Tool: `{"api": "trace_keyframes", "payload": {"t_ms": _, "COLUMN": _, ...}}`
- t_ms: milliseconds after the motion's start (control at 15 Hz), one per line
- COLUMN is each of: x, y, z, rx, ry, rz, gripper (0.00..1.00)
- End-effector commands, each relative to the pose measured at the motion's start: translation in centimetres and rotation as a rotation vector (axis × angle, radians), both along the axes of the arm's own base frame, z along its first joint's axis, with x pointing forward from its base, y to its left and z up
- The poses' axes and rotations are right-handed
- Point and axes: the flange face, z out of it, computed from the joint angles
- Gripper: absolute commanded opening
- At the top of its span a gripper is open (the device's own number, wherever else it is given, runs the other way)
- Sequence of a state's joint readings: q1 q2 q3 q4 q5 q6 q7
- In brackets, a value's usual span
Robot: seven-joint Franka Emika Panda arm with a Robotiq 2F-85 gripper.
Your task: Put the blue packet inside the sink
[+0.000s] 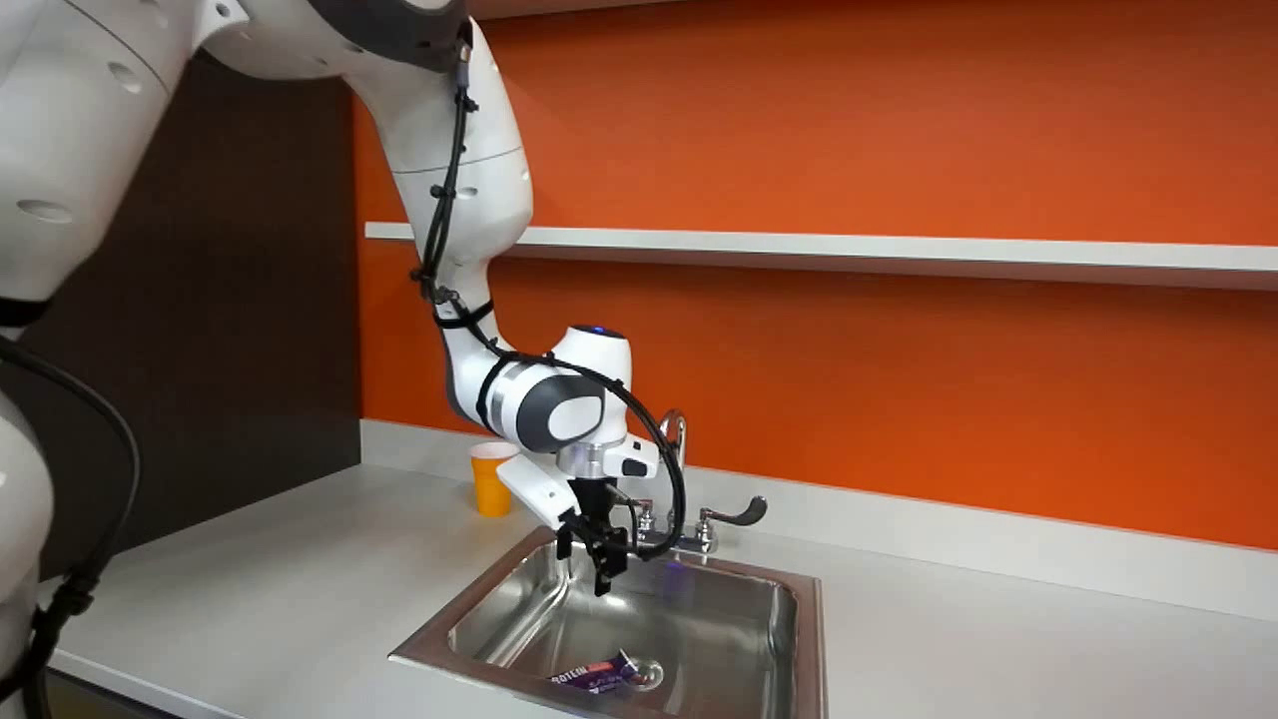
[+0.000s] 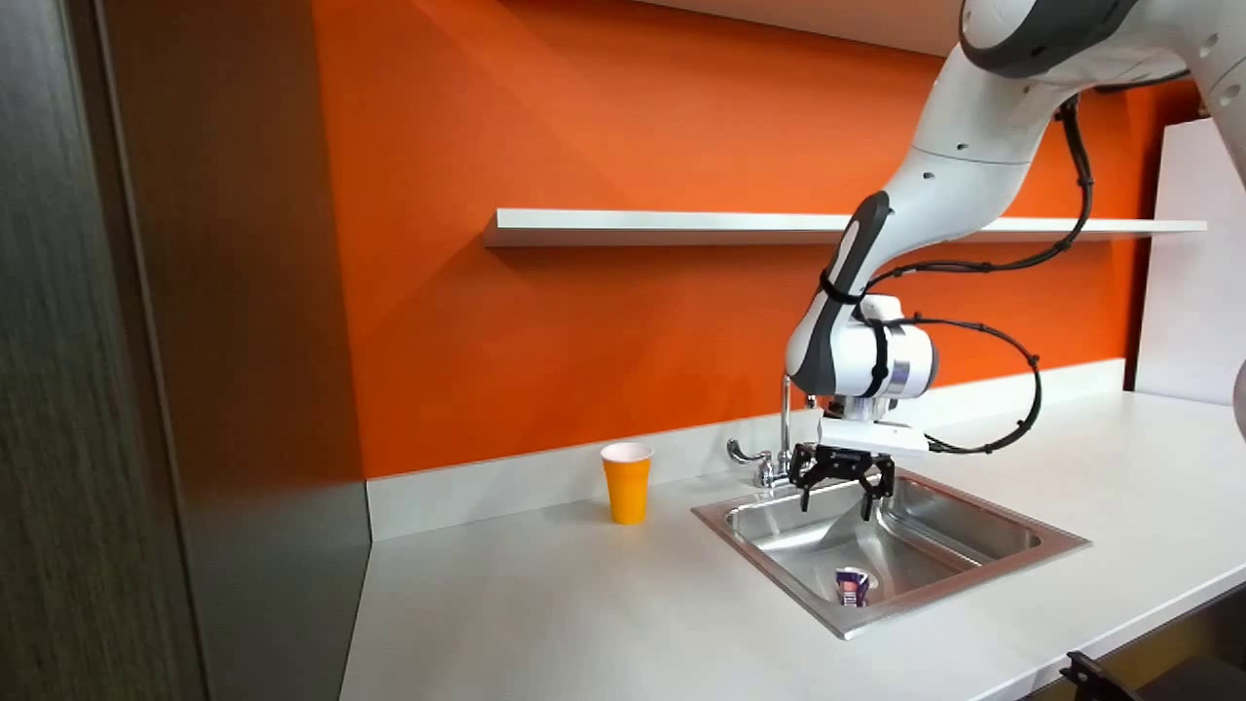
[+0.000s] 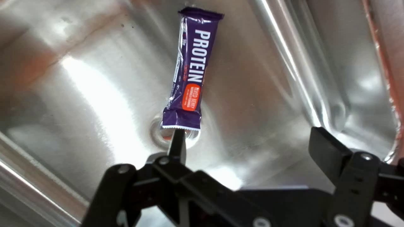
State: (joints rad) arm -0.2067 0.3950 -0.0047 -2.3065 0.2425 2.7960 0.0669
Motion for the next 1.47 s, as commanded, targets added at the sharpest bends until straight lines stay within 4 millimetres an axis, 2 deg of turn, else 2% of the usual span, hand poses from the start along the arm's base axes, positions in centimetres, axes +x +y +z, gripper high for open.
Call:
{"api": "trace_keyframes", "payload": {"t_ms": 0, "x": -4.6, "y": 1.6, "z": 3.7, "rx": 0.016, "ry": 0.035, "rz": 0.146, "gripper": 1.0}}
{"api": "trace_keyframes", "payload": {"t_ms": 600, "x": -13.2, "y": 5.2, "z": 8.6, "rx": -0.036, "ry": 0.097, "rz": 0.351, "gripper": 1.0}}
{"api": "trace_keyframes", "payload": {"t_ms": 867, "x": -16.0, "y": 6.6, "z": 10.4, "rx": -0.073, "ry": 0.096, "rz": 0.409, "gripper": 1.0}}
{"api": "trace_keyframes", "payload": {"t_ms": 933, "x": -16.2, "y": 6.9, "z": 11.0, "rx": -0.079, "ry": 0.094, "rz": 0.418, "gripper": 1.0}}
{"api": "trace_keyframes", "payload": {"t_ms": 1000, "x": -14.9, "y": 6.9, "z": 12.2, "rx": -0.073, "ry": 0.091, "rz": 0.429, "gripper": 1.0}}
{"api": "trace_keyframes", "payload": {"t_ms": 1067, "x": -15.2, "y": 7.3, "z": 13.0, "rx": -0.059, "ry": 0.086, "rz": 0.439, "gripper": 1.0}}
{"api": "trace_keyframes", "payload": {"t_ms": 1133, "x": -14.7, "y": 6.7, "z": 11.0, "rx": -0.063, "ry": 0.091, "rz": 0.418, "gripper": 1.0}}
{"api": "trace_keyframes", "payload": {"t_ms": 1267, "x": -14.7, "y": 7.2, "z": 12.3, "rx": -0.065, "ry": 0.082, "rz": 0.429, "gripper": 1.0}}
{"api": "trace_keyframes", "payload": {"t_ms": 1400, "x": -14.8, "y": 7.3, "z": 12.6, "rx": -0.065, "ry": 0.08, "rz": 0.431, "gripper": 1.0}}
